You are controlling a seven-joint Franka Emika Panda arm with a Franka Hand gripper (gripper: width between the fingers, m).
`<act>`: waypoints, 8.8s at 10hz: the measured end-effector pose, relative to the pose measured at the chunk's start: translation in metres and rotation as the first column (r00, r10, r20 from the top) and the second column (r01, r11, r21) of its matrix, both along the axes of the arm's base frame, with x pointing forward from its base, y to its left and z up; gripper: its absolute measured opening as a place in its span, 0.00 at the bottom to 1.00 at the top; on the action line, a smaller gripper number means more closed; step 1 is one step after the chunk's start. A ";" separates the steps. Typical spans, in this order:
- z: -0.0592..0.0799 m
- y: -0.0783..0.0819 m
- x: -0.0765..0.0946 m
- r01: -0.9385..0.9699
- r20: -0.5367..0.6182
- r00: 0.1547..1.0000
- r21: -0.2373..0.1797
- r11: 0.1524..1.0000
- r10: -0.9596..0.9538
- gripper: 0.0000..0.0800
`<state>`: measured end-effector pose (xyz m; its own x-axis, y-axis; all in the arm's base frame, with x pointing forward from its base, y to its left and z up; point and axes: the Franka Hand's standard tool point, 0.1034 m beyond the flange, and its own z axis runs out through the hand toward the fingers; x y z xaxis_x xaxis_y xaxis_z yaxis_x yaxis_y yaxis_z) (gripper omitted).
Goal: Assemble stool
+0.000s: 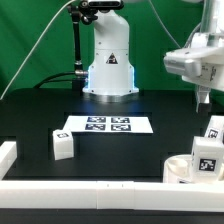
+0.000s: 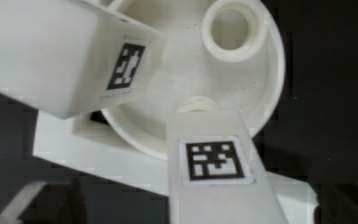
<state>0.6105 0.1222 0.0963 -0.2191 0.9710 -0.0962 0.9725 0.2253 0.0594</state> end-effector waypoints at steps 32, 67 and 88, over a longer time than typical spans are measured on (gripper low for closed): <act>-0.009 -0.019 -0.002 0.974 -0.111 -0.203 0.080 -0.212 -0.973 0.42; 0.020 0.006 0.013 0.747 -0.294 -0.616 0.077 -0.660 -0.731 0.81; -0.004 0.005 0.016 0.480 0.025 0.873 0.133 0.867 -0.487 0.81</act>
Offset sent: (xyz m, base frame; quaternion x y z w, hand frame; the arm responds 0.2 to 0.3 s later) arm -0.0003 0.0045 -0.0012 -0.0101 0.0039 0.0014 0.9999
